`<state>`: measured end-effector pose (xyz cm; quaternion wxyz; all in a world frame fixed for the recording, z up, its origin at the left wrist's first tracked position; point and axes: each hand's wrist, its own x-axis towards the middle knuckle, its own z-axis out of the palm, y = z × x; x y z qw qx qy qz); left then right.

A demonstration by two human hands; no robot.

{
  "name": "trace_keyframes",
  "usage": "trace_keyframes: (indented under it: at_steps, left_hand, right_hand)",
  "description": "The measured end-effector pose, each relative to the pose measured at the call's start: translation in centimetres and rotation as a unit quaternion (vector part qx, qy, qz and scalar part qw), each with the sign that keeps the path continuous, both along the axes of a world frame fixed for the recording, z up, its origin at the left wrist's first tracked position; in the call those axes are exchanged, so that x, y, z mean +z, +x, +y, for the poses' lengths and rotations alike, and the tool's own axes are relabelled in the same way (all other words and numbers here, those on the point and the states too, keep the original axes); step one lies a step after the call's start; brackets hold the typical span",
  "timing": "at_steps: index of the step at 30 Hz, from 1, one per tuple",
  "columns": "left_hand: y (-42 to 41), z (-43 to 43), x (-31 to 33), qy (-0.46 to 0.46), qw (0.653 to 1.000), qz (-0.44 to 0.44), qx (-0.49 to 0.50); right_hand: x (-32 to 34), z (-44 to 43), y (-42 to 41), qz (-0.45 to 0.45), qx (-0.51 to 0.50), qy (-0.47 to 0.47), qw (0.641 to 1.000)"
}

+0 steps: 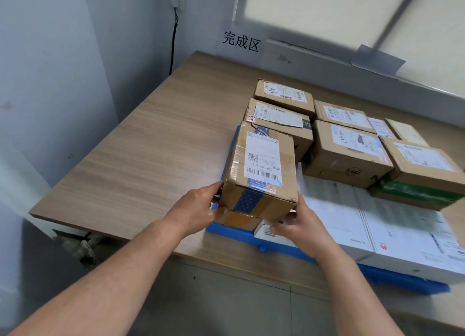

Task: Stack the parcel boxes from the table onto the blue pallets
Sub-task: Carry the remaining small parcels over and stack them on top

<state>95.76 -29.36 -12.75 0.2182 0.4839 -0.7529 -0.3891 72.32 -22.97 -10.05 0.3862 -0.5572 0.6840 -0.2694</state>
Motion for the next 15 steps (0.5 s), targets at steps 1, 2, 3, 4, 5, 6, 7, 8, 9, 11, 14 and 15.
trace_keyframes:
  at_steps: [1,2,3,4,5,6,7,8,9,11,14,15]
  left_hand:
    - [-0.03,0.00,-0.03,-0.001,1.000,0.001,0.003]
    - [-0.02,0.01,-0.05,-0.003,1.000,0.001,0.005]
    - [-0.03,0.01,-0.04,-0.004,1.000,0.001,0.005]
    - [-0.04,0.02,-0.02,-0.005,1.000,0.001,0.005]
    - [-0.08,0.05,-0.02,-0.007,1.000,0.001,0.005]
    - [-0.10,0.08,-0.03,-0.008,1.000,0.001,0.005]
    - [-0.12,0.13,-0.02,-0.009,1.000,0.001,0.005]
    - [-0.13,0.16,-0.02,-0.010,1.000,0.002,0.005]
    - [-0.13,0.17,-0.04,-0.011,1.000,0.001,0.004]
    - [-0.16,0.19,-0.08,-0.014,1.000,-0.006,0.004]
    - [-0.21,0.20,-0.07,-0.026,0.999,-0.036,-0.001]
    - [-0.21,0.25,-0.10,-0.030,0.998,-0.046,-0.002]
  right_hand:
    - [-0.13,0.02,0.12,0.021,0.004,-0.012,1.000]
    - [-0.17,0.09,0.28,0.043,0.007,-0.027,0.999]
    - [-0.22,0.10,0.41,0.064,0.010,-0.041,0.997]
    - [-0.31,0.12,0.50,0.082,0.010,-0.055,0.995]
    - [-0.44,0.12,0.55,0.095,0.010,-0.065,0.993]
    - [-0.58,0.12,0.53,0.102,0.010,-0.072,0.992]
    - [-0.72,0.10,0.49,0.105,0.009,-0.075,0.992]
    - [-0.80,0.10,0.46,0.104,0.008,-0.075,0.992]
    - [-0.86,0.13,0.40,0.104,0.008,-0.075,0.992]
    - [-0.67,0.14,0.42,0.099,0.010,-0.076,0.992]
    - [-0.31,-0.09,0.49,0.080,0.000,-0.083,0.993]
    - [-0.16,-0.11,0.51,0.080,-0.004,-0.089,0.993]
